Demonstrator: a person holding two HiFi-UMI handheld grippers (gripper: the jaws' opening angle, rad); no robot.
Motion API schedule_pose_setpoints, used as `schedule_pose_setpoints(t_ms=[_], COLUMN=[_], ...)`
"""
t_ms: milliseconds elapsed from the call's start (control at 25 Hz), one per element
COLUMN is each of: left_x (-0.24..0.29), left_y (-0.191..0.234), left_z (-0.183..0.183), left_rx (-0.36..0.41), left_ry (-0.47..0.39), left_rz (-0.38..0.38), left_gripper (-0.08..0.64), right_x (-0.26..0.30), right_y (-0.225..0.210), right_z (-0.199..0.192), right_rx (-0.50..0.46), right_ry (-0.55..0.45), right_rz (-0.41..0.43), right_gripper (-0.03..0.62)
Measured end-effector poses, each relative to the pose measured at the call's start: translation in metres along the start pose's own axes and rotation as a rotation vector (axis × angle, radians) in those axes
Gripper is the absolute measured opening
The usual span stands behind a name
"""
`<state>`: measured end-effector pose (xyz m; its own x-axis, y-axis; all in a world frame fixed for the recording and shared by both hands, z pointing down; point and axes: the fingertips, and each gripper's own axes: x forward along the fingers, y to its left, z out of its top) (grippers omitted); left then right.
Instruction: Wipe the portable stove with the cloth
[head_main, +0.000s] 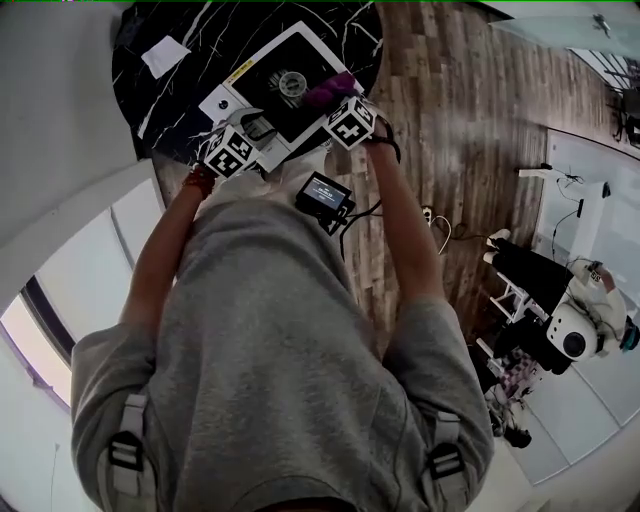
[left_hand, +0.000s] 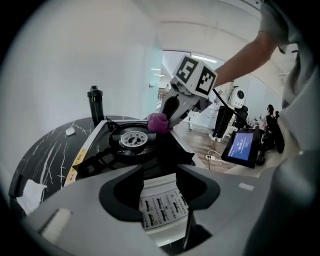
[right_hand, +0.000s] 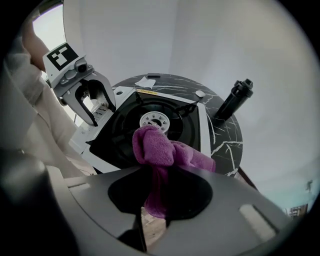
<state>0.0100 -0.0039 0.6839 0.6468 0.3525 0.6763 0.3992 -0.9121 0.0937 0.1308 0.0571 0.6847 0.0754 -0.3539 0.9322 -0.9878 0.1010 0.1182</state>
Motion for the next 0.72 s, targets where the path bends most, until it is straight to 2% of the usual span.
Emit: schedule_pose_setpoints(t_ms=[160, 320, 720], left_x=[0.001, 0.001, 0.001], left_y=[-0.002, 0.0, -0.007], left_z=[-0.003, -0.001, -0.002], left_rx=[0.026, 0.014, 0.063], left_ry=[0.024, 0.018, 0.018], left_rz=[-0.002, 0.001, 0.011], left_gripper=[0.206, 0.201, 0.201], right_x=[0.002, 0.004, 0.001], right_y=[0.002, 0.002, 0.016], right_z=[0.001, 0.001, 0.002], right_rx=[-0.03, -0.07, -0.029], right_ry=[0.056, 0.072, 0.042], right_rz=[0.011, -0.032, -0.02], right_gripper=[0.095, 0.095, 0.095])
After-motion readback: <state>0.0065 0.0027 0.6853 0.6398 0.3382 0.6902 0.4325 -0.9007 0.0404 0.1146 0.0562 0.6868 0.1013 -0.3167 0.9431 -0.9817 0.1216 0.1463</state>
